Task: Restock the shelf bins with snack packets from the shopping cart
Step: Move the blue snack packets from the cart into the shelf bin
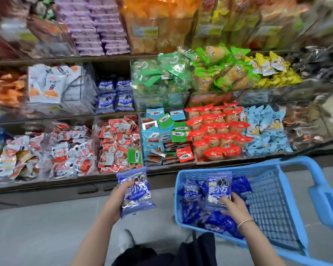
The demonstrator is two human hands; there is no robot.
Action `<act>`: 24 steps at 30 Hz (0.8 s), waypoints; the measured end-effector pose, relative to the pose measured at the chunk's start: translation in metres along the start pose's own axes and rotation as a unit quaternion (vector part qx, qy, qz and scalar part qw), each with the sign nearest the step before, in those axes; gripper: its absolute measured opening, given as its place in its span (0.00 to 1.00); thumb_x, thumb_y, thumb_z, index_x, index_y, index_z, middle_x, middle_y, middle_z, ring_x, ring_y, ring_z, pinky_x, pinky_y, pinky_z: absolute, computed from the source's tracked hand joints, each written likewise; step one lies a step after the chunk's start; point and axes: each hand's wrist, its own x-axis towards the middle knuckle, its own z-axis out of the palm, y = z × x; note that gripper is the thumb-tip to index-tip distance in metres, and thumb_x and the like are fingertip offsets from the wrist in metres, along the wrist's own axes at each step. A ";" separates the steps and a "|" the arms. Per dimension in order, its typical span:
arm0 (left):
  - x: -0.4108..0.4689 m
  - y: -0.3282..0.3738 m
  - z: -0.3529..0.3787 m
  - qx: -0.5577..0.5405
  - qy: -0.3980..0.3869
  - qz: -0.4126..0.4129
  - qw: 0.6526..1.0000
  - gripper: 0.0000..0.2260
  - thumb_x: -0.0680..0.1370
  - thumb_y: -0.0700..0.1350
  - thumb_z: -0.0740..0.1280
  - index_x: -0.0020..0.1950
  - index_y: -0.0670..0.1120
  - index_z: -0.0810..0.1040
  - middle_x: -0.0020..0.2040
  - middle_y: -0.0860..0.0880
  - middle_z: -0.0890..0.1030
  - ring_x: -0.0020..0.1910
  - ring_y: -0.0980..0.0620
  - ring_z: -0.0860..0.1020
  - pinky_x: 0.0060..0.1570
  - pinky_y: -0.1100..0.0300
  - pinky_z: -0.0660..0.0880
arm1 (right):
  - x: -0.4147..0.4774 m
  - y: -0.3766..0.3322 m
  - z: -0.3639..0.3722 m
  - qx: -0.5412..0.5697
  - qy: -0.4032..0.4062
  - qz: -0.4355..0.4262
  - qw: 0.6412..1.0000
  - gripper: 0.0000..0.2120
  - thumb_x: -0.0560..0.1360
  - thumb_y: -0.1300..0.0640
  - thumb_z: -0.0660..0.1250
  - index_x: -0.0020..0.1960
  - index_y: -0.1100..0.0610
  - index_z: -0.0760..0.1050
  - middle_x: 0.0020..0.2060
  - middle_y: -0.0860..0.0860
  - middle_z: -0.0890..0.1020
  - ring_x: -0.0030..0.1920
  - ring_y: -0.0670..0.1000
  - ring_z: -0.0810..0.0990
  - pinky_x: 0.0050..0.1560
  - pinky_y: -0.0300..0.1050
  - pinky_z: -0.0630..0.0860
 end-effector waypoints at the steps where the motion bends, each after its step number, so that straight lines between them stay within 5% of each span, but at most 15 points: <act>1: 0.000 0.011 -0.013 -0.008 -0.004 -0.005 1.000 0.08 0.77 0.43 0.63 0.50 0.41 0.79 0.38 0.42 0.85 0.31 0.46 0.83 0.28 0.59 0.79 | -0.003 -0.008 0.016 0.018 0.002 -0.003 1.000 0.04 0.75 0.64 0.64 0.50 0.61 0.74 0.50 0.58 0.80 0.44 0.50 0.77 0.37 0.44 0.77; 4: 0.000 0.046 -0.058 -0.013 -0.017 -0.003 1.000 0.09 0.77 0.43 0.60 0.44 0.42 0.78 0.37 0.41 0.85 0.31 0.45 0.83 0.31 0.57 0.80 | -0.013 -0.028 0.068 0.073 0.012 -0.007 0.997 0.02 0.75 0.64 0.64 0.47 0.61 0.75 0.43 0.55 0.79 0.40 0.48 0.77 0.43 0.51 0.79; 7: 0.001 0.074 -0.103 -0.004 -0.019 0.015 1.000 0.08 0.77 0.44 0.60 0.46 0.42 0.77 0.39 0.40 0.85 0.32 0.44 0.83 0.38 0.55 0.78 | -0.026 -0.047 0.125 0.134 0.008 -0.006 0.991 0.01 0.75 0.62 0.66 0.46 0.59 0.76 0.40 0.53 0.80 0.38 0.49 0.77 0.36 0.45 0.76; 11: 0.001 0.101 -0.147 -0.028 -0.015 0.020 0.999 0.10 0.78 0.44 0.59 0.48 0.42 0.78 0.39 0.40 0.85 0.33 0.44 0.84 0.30 0.56 0.80 | -0.039 -0.077 0.190 0.188 -0.012 0.019 0.982 0.04 0.75 0.63 0.66 0.42 0.57 0.74 0.40 0.55 0.77 0.35 0.51 0.74 0.34 0.42 0.72; 15: 0.010 0.121 -0.169 -0.055 0.001 0.030 0.998 0.08 0.77 0.45 0.62 0.47 0.43 0.79 0.41 0.41 0.85 0.35 0.44 0.84 0.37 0.54 0.81 | -0.038 -0.107 0.226 0.162 -0.043 -0.005 0.986 0.09 0.74 0.64 0.67 0.38 0.53 0.72 0.35 0.51 0.77 0.33 0.50 0.74 0.32 0.42 0.71; 17: 0.019 0.130 -0.174 -0.068 0.011 0.046 0.997 0.06 0.77 0.44 0.62 0.46 0.45 0.78 0.37 0.43 0.85 0.32 0.46 0.84 0.32 0.56 0.80 | -0.031 -0.122 0.236 0.152 -0.050 -0.008 0.987 0.10 0.74 0.64 0.67 0.37 0.53 0.72 0.34 0.48 0.77 0.34 0.51 0.74 0.31 0.43 0.71; 24: 0.048 0.164 -0.172 -0.120 0.028 0.073 0.990 0.06 0.77 0.44 0.63 0.49 0.45 0.78 0.38 0.43 0.85 0.34 0.46 0.84 0.27 0.57 0.79 | 0.014 -0.176 0.265 0.197 -0.107 0.017 0.974 0.02 0.74 0.64 0.67 0.43 0.58 0.77 0.36 0.51 0.83 0.33 0.50 0.77 0.26 0.40 0.75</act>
